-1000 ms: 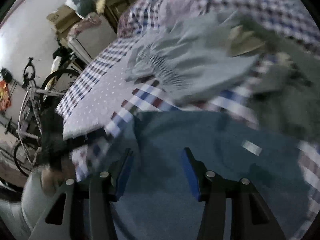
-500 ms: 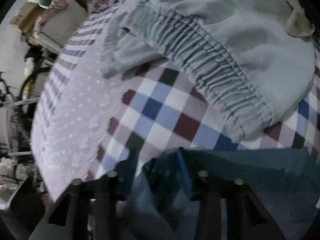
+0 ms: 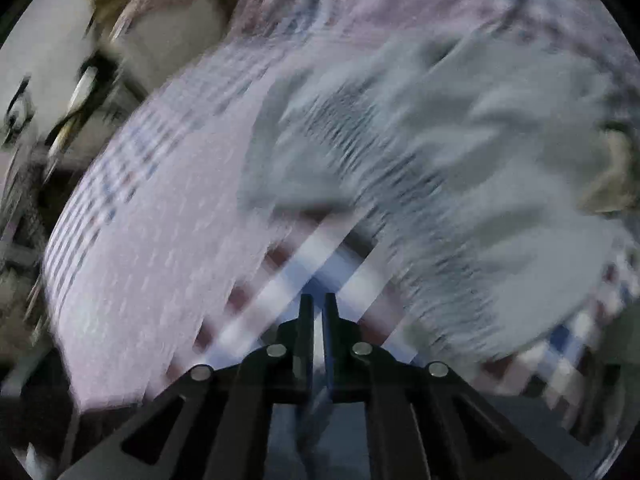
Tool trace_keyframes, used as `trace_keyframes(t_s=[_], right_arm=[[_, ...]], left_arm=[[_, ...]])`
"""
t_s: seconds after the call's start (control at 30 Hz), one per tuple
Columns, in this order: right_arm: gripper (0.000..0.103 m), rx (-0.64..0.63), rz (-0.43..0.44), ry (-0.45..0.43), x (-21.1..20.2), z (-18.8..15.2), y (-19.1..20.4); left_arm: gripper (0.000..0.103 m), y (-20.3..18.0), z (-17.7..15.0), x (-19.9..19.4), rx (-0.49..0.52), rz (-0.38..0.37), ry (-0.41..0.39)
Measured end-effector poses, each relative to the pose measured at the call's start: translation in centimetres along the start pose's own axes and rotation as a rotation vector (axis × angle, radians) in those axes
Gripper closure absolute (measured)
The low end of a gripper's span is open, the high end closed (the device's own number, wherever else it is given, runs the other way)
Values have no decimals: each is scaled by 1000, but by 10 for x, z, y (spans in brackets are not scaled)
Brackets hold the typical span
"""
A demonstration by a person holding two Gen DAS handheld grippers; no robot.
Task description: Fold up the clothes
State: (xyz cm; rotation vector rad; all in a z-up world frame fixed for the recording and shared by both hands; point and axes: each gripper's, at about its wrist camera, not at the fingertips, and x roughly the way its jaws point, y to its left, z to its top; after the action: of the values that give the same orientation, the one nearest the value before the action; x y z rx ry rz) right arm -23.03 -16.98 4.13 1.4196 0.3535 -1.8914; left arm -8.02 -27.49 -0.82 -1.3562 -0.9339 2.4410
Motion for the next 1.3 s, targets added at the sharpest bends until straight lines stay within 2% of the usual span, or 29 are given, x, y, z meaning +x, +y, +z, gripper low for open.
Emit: trace_keyframes(t_s=[0.03, 0.1, 0.17, 0.27, 0.43, 0.57, 0.6, 0.63, 0.73, 0.83, 0.97, 1.07, 1.23, 1.27, 1.3], right_arm=[[96, -71, -19, 33, 4, -4, 4], [84, -187, -56, 89, 11, -13, 9], [67, -282, -61, 131, 17, -19, 12], [62, -411, -84, 154, 21, -26, 15], [61, -628, -109, 181, 31, -39, 25], [63, -662, -79, 192, 36, -37, 25], [66, -669, -68, 194, 38, -36, 24], [76, -679, -57, 203, 39, -42, 22], [92, -697, -57, 212, 39, -56, 37], [97, -744, -130, 171, 39, -75, 64], [99, -756, -270, 48, 29, -92, 75], [99, -705, -281, 6, 23, -84, 76], [98, -647, -336, 25, 44, -73, 82], [97, -596, -317, 27, 41, -70, 78], [92, -546, -295, 10, 32, -67, 72]], left_arm=[[63, -1, 0, 0, 3, 1, 1], [63, -1, 1, 2, 4, 1, 1], [63, 0, 2, 2, -4, -2, 1], [63, 1, 6, 2, -15, -5, -2], [63, 1, 11, 2, -22, -3, -5], [63, 1, 13, 3, -23, -4, -5], [63, 1, 14, 4, -23, -5, -5], [63, 1, 14, 4, -22, -5, -5], [63, 0, 15, 4, -23, -7, -9], [63, 1, 16, 1, -33, -6, -20], [63, 3, 17, -6, -41, -7, -35], [63, 3, 17, -7, -39, -2, -34], [63, 2, 16, -4, -30, 23, -19], [63, 1, 16, -4, -27, 23, -17], [63, 0, 15, -5, -25, 24, -15]])
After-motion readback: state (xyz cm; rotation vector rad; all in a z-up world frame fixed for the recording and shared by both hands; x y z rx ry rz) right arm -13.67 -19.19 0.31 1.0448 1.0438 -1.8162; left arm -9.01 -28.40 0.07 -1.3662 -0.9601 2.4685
